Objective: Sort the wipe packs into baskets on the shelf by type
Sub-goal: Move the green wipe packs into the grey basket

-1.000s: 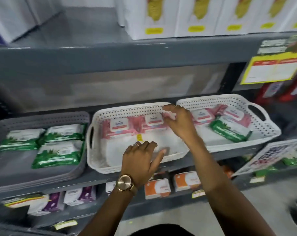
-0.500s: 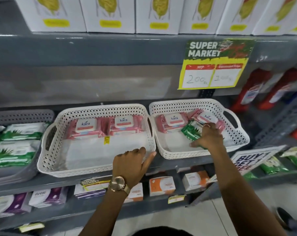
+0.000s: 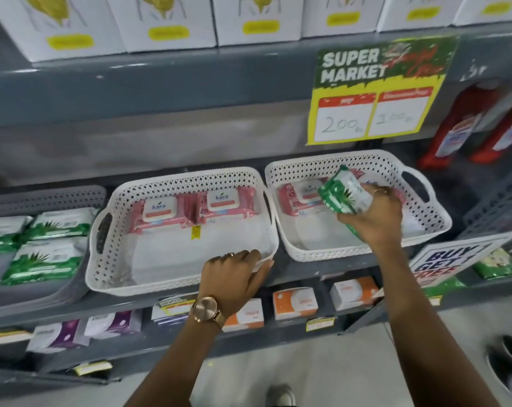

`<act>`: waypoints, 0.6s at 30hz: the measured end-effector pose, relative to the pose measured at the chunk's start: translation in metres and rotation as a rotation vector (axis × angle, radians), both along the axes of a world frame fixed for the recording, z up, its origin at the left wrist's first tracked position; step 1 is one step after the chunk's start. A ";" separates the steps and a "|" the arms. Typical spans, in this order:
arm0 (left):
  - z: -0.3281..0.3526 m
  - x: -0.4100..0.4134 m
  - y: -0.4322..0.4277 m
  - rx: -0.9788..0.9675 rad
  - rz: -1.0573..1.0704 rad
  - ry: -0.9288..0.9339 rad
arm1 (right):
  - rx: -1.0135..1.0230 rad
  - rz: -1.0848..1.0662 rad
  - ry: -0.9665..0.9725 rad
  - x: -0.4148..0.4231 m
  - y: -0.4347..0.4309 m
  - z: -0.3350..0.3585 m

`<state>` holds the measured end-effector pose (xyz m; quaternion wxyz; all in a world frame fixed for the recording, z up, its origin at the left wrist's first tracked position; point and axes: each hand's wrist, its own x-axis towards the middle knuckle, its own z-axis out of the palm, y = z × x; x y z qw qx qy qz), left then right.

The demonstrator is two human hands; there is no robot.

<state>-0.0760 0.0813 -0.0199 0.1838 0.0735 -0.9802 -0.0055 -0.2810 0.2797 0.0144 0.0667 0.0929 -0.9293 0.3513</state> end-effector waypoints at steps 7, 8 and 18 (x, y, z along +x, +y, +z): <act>0.003 0.057 -0.054 0.020 -0.030 0.018 | -0.169 0.209 0.139 0.066 -0.075 0.041; 0.004 0.067 -0.064 0.024 -0.022 0.015 | -0.181 0.254 0.153 0.078 -0.089 0.046; 0.012 0.200 -0.213 0.071 -0.044 0.129 | -0.113 0.610 0.120 0.220 -0.287 0.066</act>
